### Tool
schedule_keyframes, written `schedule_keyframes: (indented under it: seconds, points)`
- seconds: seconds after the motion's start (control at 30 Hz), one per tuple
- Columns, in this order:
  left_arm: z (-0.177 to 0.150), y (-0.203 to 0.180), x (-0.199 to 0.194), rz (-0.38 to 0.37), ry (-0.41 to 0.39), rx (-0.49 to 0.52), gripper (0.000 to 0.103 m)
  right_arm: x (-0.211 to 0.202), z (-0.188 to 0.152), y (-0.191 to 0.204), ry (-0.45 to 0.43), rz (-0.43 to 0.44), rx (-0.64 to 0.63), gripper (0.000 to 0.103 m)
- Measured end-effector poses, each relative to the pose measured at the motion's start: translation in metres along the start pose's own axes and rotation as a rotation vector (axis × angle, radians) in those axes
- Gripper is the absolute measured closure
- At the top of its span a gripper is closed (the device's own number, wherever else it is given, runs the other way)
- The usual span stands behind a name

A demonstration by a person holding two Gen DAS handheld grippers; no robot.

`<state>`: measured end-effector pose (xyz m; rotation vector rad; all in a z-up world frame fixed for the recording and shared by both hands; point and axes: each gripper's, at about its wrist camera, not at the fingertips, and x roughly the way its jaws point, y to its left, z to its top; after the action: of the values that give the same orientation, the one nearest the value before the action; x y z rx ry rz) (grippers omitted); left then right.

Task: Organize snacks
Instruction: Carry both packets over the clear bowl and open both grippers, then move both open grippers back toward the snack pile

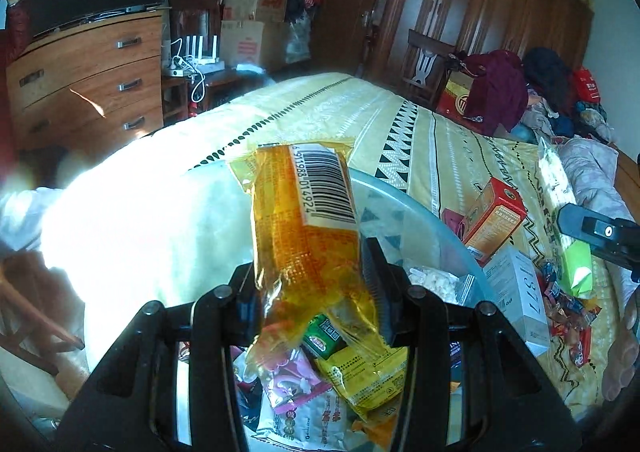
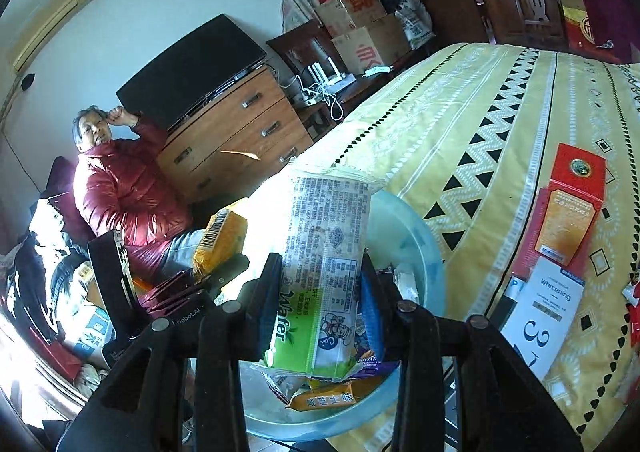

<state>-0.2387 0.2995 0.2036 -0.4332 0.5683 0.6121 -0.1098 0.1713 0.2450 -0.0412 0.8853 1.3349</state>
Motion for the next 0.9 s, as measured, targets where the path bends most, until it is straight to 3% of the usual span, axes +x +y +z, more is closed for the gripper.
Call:
schedule_keyframes:
  seconds: [0.23, 0.3, 0.37, 0.57, 0.73, 0.9]
  points:
    - [0.006, 0.013, -0.004, -0.014, 0.006, -0.019, 0.053, 0.021, 0.002, 0.006, 0.043, -0.001, 0.002, 0.06]
    - [0.006, 0.019, -0.004, -0.006, -0.004, -0.025, 0.033, 0.025, 0.002, 0.007, 0.055, -0.001, 0.004, 0.052]
    - [0.005, 0.02, -0.004, 0.002, -0.001, -0.03, 0.017, 0.023, 0.001, 0.007, 0.053, -0.002, 0.001, 0.035]
    - [0.007, -0.003, -0.015, -0.043, -0.011, -0.01, 0.016, -0.03, -0.008, -0.013, -0.04, -0.053, -0.016, 0.035]
    - [0.005, -0.071, -0.041, -0.193, -0.075, 0.081, 0.014, -0.108, -0.039, -0.104, -0.102, -0.223, 0.066, 0.035]
    - [-0.015, -0.148, -0.053, -0.375, -0.074, 0.192, 0.011, -0.188, -0.087, -0.253, -0.079, -0.478, 0.283, 0.035]
